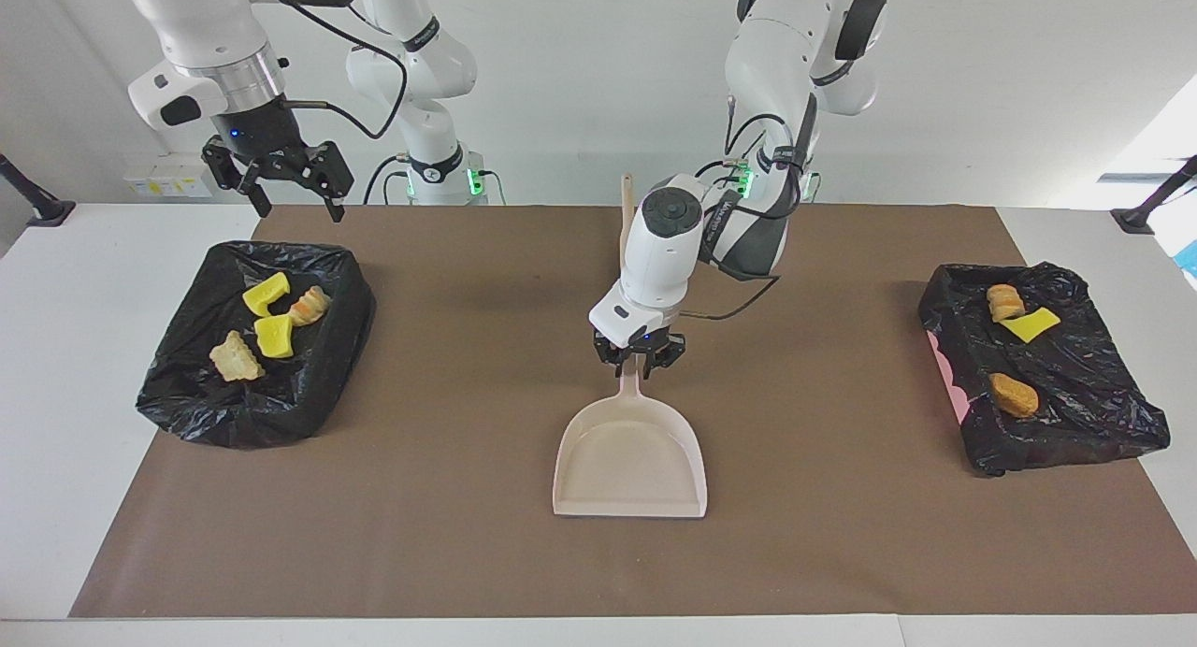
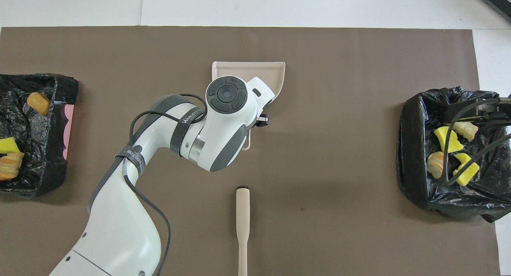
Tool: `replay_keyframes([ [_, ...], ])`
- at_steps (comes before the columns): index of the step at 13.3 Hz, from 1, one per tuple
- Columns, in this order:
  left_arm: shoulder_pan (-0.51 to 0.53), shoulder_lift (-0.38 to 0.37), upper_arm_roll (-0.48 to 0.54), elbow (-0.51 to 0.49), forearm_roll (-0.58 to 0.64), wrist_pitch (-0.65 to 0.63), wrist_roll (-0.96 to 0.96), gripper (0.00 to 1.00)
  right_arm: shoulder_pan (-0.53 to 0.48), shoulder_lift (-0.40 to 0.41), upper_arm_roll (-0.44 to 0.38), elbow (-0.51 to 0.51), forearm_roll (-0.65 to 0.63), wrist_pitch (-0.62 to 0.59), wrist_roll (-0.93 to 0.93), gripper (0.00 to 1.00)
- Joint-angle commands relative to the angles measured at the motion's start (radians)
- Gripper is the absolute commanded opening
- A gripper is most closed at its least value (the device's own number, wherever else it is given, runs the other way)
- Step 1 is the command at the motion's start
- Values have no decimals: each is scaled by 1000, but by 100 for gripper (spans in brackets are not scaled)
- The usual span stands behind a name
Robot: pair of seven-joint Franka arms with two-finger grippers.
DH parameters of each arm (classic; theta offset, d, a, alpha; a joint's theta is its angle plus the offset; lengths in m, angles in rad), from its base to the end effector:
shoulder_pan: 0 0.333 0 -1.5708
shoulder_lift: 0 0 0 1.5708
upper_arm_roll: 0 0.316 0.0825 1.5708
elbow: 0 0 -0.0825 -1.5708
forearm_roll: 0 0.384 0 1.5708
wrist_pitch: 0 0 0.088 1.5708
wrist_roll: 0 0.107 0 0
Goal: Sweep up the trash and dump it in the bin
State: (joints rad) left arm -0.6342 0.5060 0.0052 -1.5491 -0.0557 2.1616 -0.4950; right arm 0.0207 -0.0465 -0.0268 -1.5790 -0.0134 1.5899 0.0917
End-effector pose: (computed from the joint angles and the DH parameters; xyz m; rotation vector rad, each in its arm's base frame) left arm 0.5664 -0.4155 0.3667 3.0405 -0.1616 0.1005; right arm 0.5423 -0.0051 0.6479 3.1268 -0.1532 0.0906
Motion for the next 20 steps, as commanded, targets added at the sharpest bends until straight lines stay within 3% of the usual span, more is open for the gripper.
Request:
replay_keyframes([
  [1, -10, -114, 24, -95, 8, -46, 6, 100, -5, -24, 1, -29, 21, 16, 14, 100],
  [5, 36, -346, 25, -300, 132, -72, 48, 100, -5, -24, 1, -30, 21, 16, 14, 100],
  [7, 118, -496, 24, -402, 137, -100, 178, 100, -5, -24, 1, -29, 21, 16, 16, 100],
  [11, 238, -633, 28, -399, 134, -296, 344, 100, -5, -24, 1, -29, 21, 16, 14, 100],
  [13, 313, -665, 32, -344, 126, -366, 377, 100, -5, -24, 1, -30, 21, 15, 14, 100],
  [15, 375, -658, 35, -225, 125, -481, 459, 100, -5, -24, 1, -29, 20, 16, 14, 100],
  [20, 533, -577, 36, 27, 36, -685, 637, 100, -5, -24, 1, -29, 20, 15, 16, 100],
])
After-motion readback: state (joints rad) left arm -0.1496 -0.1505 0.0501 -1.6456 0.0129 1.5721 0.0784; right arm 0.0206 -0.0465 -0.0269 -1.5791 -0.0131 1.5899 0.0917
